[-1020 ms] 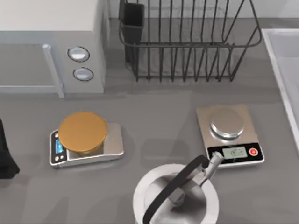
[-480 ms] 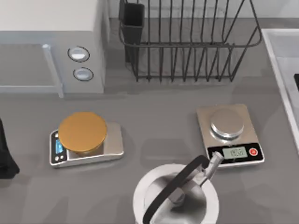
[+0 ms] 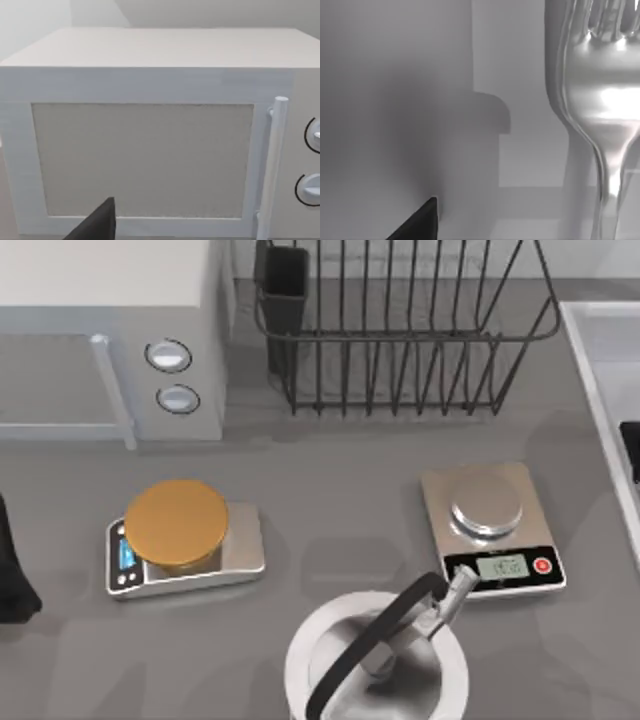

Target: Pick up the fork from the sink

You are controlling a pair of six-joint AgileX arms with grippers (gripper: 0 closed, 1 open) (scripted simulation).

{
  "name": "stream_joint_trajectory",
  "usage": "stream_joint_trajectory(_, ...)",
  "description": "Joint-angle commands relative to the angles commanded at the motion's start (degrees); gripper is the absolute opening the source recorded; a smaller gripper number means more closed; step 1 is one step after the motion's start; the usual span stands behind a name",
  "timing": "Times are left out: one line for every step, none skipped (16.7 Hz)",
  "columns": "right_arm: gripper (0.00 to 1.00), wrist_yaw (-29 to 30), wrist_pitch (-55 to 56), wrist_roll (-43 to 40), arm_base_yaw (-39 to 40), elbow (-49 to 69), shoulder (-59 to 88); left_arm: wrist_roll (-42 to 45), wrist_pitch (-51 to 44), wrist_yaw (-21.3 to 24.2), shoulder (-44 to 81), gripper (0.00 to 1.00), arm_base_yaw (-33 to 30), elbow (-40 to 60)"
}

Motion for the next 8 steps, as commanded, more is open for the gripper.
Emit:
stream_joint_trajectory(0.92, 0.00, 0.00, 0.00, 0.00, 0.00, 0.00, 0.00, 0.00, 0.00, 0.00, 1.00, 0.00, 0.00)
stream_joint_trajectory(0.85, 0.00, 0.00, 0.00, 0.00, 0.00, 0.00, 0.00, 0.00, 0.00, 0.00, 1.00, 0.00, 0.00)
stream_joint_trajectory(0.77, 0.00, 0.00, 0.00, 0.00, 0.00, 0.00, 0.00, 0.00, 0.00, 0.00, 1.00, 0.00, 0.00)
stream_joint_trajectory(0.70, 0.00, 0.00, 0.00, 0.00, 0.00, 0.00, 0.00, 0.00, 0.00, 0.00, 1.00, 0.00, 0.00)
stream_joint_trajectory(0.62, 0.00, 0.00, 0.00, 0.00, 0.00, 0.00, 0.00, 0.00, 0.00, 0.00, 1.00, 0.00, 0.00)
stream_joint_trajectory(0.55, 0.00, 0.00, 0.00, 0.00, 0.00, 0.00, 0.00, 0.00, 0.00, 0.00, 1.00, 0.00, 0.00)
stream_joint_trajectory(0.47, 0.00, 0.00, 0.00, 0.00, 0.00, 0.00, 0.00, 0.00, 0.00, 0.00, 1.00, 0.00, 0.00)
stream_joint_trajectory(0.40, 0.00, 0.00, 0.00, 0.00, 0.00, 0.00, 0.00, 0.00, 0.00, 0.00, 1.00, 0.00, 0.00)
